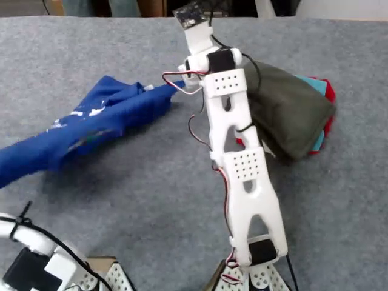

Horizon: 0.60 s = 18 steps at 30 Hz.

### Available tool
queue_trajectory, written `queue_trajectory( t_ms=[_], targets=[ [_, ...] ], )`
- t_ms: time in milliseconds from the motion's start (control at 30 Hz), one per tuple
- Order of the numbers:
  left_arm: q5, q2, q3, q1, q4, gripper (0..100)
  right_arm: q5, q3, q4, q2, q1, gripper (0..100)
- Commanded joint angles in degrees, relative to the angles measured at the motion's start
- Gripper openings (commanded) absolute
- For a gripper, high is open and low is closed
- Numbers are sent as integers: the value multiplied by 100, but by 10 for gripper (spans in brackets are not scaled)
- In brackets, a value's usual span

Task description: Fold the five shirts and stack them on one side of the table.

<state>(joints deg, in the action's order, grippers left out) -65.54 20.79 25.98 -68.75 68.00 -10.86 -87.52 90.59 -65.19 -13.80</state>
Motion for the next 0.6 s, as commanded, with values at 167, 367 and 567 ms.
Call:
queue_trajectory(
  t_ms=[167, 367, 567],
  targets=[
    [-563, 273, -277, -558, 105, 83, 53, -884, 879, 356, 149, 15],
    [343, 246, -1174, 268, 1336, 211, 44, -646, 818, 1112, -132, 15],
    [949, 308, -945, 1965, 2057, 213, 88, -637, 571, 567, -18, 15]
  ],
)
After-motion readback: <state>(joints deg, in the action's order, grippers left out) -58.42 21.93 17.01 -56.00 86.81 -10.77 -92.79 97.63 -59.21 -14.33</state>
